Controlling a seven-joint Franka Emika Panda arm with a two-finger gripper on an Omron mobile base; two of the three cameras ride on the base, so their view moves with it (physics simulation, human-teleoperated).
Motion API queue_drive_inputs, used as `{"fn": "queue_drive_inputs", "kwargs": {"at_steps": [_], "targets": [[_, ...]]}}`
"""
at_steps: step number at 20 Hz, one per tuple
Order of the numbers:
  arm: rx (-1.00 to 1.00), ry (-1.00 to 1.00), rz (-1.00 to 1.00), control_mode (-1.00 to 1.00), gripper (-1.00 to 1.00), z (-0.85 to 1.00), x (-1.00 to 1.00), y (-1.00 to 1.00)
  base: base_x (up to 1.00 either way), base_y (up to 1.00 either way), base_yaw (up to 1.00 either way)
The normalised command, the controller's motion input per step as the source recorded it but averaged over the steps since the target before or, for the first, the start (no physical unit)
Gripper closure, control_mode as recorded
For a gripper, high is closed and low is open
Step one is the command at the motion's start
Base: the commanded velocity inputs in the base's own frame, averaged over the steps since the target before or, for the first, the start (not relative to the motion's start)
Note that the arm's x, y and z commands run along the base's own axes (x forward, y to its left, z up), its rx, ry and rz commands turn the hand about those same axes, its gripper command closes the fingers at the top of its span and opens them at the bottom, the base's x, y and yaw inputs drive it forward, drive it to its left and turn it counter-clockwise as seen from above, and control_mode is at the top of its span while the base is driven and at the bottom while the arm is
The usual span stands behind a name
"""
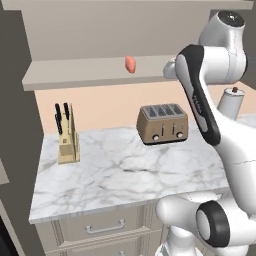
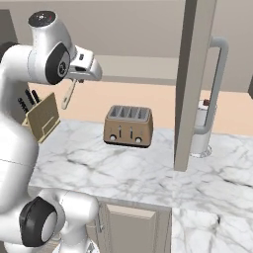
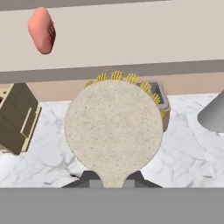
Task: Pick up the bar soap and dish brush from the sink, and place them back in the cabinet, and close the cabinet doors.
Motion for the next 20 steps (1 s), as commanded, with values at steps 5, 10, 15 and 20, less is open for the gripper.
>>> {"fn": "queue_drive_inputs", "kwargs": {"at_steps": [5,10,15,20], "targets": [[0.00,-0.09,0.00,-1.00,1.00,0.00,0.49,-0.14,0.00,0.00,0.00],[0.02,-0.02,0.00,-1.00,1.00,0.02,0.58,-0.08,0.00,0.00,0.00],[0.04,0.00,0.00,-1.00,1.00,0.12,0.50,-0.03,0.00,0.00,0.00],[0.02,0.00,0.00,-1.00,1.00,0.22,0.44,0.00,0.00,0.00,0.00]]}}
